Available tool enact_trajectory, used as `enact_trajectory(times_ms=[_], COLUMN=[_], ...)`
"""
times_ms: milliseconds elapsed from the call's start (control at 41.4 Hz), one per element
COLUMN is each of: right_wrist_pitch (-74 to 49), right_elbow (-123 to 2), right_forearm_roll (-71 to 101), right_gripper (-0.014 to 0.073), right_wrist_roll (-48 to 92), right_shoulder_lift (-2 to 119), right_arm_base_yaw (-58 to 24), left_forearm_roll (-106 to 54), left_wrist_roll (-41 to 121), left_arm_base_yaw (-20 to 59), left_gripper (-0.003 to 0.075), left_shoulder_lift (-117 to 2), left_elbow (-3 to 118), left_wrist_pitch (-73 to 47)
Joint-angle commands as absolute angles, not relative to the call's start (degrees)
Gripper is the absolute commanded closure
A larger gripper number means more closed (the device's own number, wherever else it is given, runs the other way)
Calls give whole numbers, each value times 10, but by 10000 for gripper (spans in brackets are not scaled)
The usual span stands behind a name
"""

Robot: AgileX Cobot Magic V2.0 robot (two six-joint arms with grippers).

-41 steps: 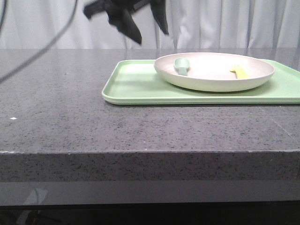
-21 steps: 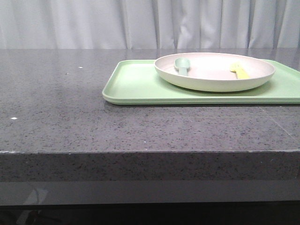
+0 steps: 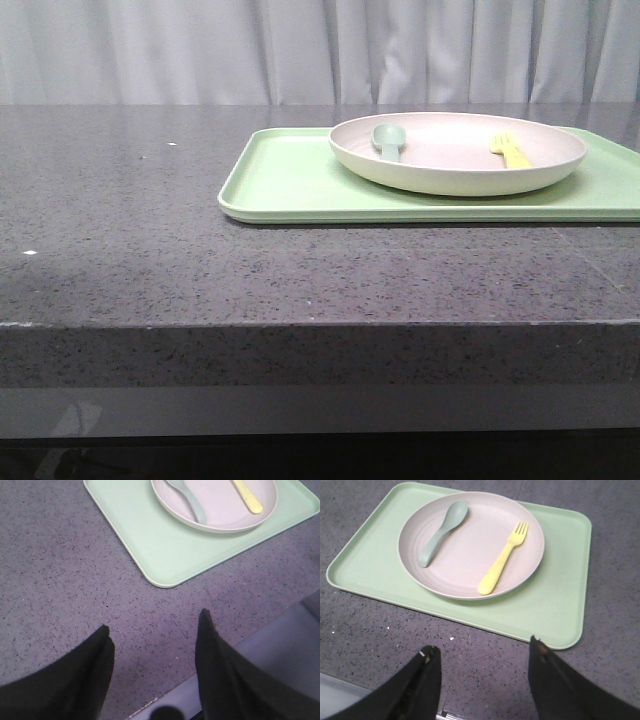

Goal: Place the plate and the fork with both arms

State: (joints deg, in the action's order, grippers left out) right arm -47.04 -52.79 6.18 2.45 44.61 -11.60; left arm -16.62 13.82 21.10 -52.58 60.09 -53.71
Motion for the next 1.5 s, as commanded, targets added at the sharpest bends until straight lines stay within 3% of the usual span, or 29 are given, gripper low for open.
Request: enact_trajectory(times_ms=[0, 942, 1473], right_wrist_pitch=[-457, -606, -716], right_elbow=[-571, -937, -1107], right_forearm_roll=[73, 80, 64], right_gripper=[180, 180, 180], right_wrist_roll=[28, 28, -76], right_shoulder_lift=[495, 936, 1114], right_arm_base_yaw=[-119, -119, -87], left_forearm_roll=[-184, -184, -184], left_wrist_roll=[142, 142, 142], left_arm_base_yaw=[211, 211, 211], left_gripper=[353, 353, 353], left_shoulder_lift=[-505, -515, -515], left_elbow=[605, 604, 604], left_wrist_pitch=[-500, -504, -513])
